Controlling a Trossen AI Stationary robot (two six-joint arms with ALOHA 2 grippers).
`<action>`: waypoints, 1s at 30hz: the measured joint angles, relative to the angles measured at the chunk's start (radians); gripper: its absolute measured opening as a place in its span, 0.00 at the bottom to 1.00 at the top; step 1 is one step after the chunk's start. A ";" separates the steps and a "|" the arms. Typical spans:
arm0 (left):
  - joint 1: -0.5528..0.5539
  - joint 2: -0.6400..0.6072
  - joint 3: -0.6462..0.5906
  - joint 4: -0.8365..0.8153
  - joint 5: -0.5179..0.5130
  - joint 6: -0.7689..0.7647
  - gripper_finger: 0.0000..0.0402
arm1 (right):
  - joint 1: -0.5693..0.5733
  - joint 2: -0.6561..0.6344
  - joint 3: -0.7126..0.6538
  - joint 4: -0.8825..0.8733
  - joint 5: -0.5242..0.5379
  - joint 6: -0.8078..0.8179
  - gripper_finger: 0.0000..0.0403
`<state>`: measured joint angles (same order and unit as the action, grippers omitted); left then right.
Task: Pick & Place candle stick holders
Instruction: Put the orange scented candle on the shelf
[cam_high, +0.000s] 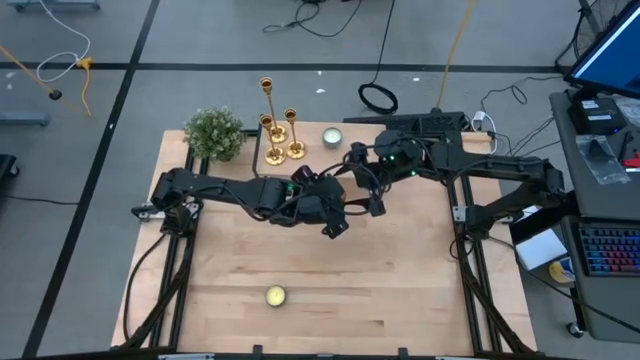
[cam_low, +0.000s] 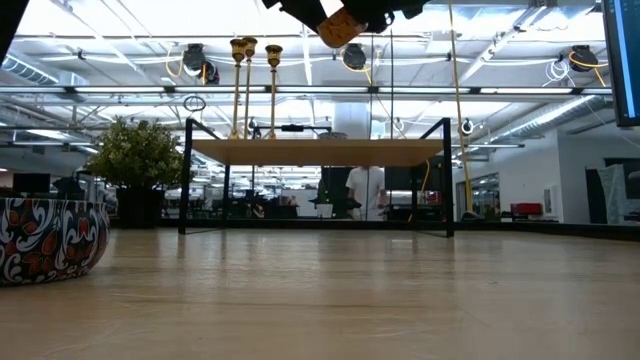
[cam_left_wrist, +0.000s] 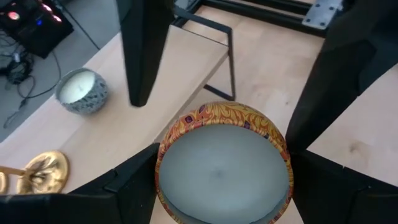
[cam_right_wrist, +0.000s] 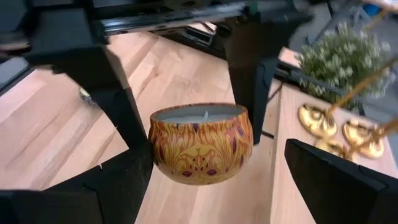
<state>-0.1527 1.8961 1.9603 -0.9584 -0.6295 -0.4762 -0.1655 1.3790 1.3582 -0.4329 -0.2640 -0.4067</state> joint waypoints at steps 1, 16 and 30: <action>0.001 0.000 0.000 -0.004 -0.006 -0.003 0.74 | -0.005 -0.004 0.000 -0.003 0.007 0.028 0.89; -0.012 -0.003 0.003 -0.015 -0.117 0.050 0.74 | -0.120 -0.017 -0.003 -0.013 -0.135 0.412 0.89; -0.012 -0.003 0.003 -0.032 -0.134 0.082 0.74 | -0.176 -0.029 -0.002 0.085 -0.235 0.778 0.89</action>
<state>-0.1642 1.8927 1.9636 -0.9908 -0.7632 -0.3943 -0.3412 1.3497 1.3567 -0.3476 -0.4992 0.3711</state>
